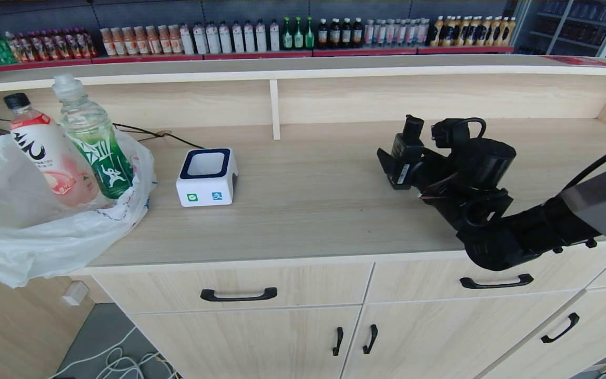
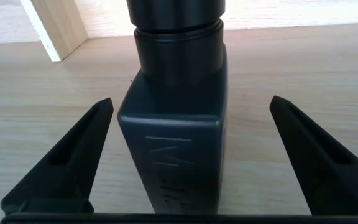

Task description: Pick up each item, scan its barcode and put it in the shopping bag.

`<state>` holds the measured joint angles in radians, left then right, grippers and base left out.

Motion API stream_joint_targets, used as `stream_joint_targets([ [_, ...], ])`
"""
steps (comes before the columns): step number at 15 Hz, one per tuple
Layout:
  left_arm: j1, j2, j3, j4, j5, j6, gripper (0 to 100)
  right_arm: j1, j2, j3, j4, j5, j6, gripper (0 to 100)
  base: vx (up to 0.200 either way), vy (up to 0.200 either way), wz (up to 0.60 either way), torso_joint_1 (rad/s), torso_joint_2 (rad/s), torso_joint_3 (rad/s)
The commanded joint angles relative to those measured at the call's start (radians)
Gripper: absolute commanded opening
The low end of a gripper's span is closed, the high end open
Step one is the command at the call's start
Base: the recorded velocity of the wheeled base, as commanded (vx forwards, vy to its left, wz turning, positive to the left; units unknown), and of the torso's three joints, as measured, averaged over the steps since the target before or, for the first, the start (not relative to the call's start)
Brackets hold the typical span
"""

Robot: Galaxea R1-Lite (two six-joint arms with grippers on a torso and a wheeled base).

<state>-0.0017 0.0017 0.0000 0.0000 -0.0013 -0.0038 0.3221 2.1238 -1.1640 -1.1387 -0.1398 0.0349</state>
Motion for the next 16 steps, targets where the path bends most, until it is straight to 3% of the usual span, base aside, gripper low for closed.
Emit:
stream_joint_targets([
  [1,0.000,0.000,0.000,0.000,0.000,-0.001,100,0.000,0.025,-0.029,-0.001,-0.003,0.000,100,0.000,0.000,0.00,0.000,0.00,0.000],
  [6,0.000,0.000,0.000,0.000,0.000,-0.001,100,0.000,0.033,-0.036,-0.003,-0.003,0.010,100,0.000,0.000,0.00,0.000,0.00,0.000],
  [7,0.000,0.000,0.000,0.000,0.000,-0.001,100,0.000,0.033,-0.034,-0.004,-0.003,0.010,0,0.000,0.000,0.00,0.000,0.00,0.000],
  [16,0.000,0.000,0.000,0.000,0.000,-0.001,100,0.000,0.033,-0.034,-0.010,-0.003,0.011,0,0.000,0.000,0.00,0.000,0.00,0.000],
])
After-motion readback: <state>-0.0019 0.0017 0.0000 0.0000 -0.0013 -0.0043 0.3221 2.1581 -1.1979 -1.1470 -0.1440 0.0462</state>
